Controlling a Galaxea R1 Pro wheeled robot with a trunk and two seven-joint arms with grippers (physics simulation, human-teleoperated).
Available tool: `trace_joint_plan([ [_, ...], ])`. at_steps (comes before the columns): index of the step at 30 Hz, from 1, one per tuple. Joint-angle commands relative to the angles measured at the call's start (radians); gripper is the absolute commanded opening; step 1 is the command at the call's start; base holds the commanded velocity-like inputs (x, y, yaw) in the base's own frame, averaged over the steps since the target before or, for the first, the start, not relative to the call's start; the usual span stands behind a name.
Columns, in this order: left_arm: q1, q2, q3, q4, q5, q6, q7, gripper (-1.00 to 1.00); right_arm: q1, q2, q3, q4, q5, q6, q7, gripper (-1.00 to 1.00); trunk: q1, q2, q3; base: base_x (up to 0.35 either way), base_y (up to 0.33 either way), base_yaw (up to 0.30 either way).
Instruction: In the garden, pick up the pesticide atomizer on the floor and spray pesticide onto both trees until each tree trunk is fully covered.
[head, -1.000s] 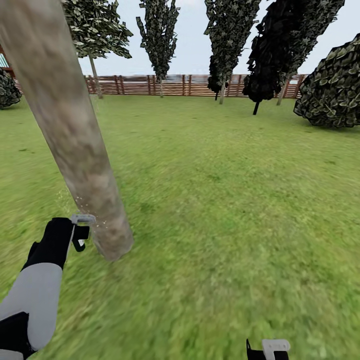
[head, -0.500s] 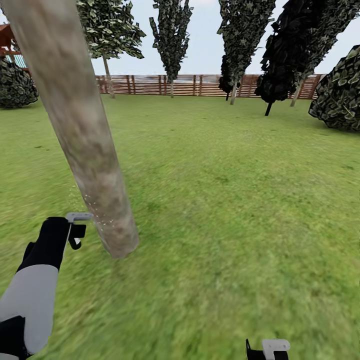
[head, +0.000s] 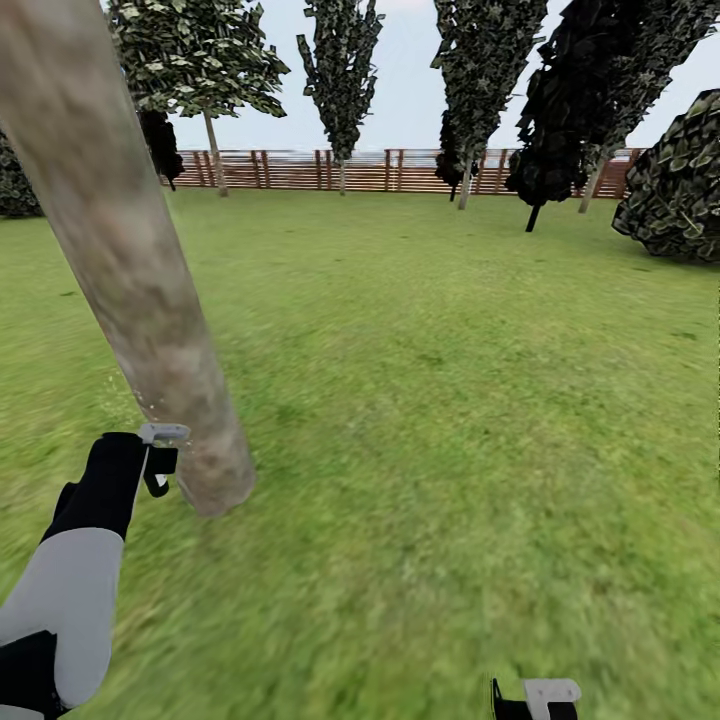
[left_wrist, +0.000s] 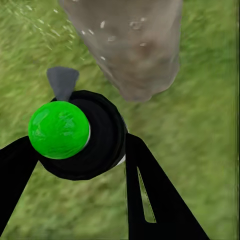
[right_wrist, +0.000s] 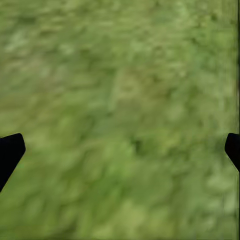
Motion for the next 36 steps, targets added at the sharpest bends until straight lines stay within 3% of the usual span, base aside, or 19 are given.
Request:
trace_joint_plan([
  [1,0.0,0.0,0.0,0.0,-0.001,0.0,0.0,-1.0,0.0,0.0,0.0,0.0,0.0,0.0,0.0,1.0,0.0,0.0,0.0,0.0,-0.275,0.0],
  [10,0.0,0.0,0.001,0.0,-0.001,0.0,0.001,-1.0,0.0,0.001,0.001,0.0,-0.001,0.0,0.0,1.0,0.0,0.0,0.0,0.0,-0.275,0.015],
  [18,0.002,0.002,0.001,0.0,-0.001,0.0,0.001,-1.0,0.0,0.002,0.001,-0.001,-0.001,0.0,0.0,1.0,0.0,0.0,0.0,0.012,-0.273,0.244],
  [24,0.007,0.005,-0.002,0.003,0.0,-0.002,0.002,-1.0,0.0,0.002,0.001,0.0,-0.001,0.0,0.001,1.0,0.0,0.0,0.0,0.243,-0.171,0.255],
  [36,0.011,0.006,0.009,0.015,-0.001,-0.006,0.005,-1.0,0.0,0.0,0.001,0.0,0.0,0.0,0.001,1.0,0.0,0.0,0.0,0.152,-0.201,0.013],
])
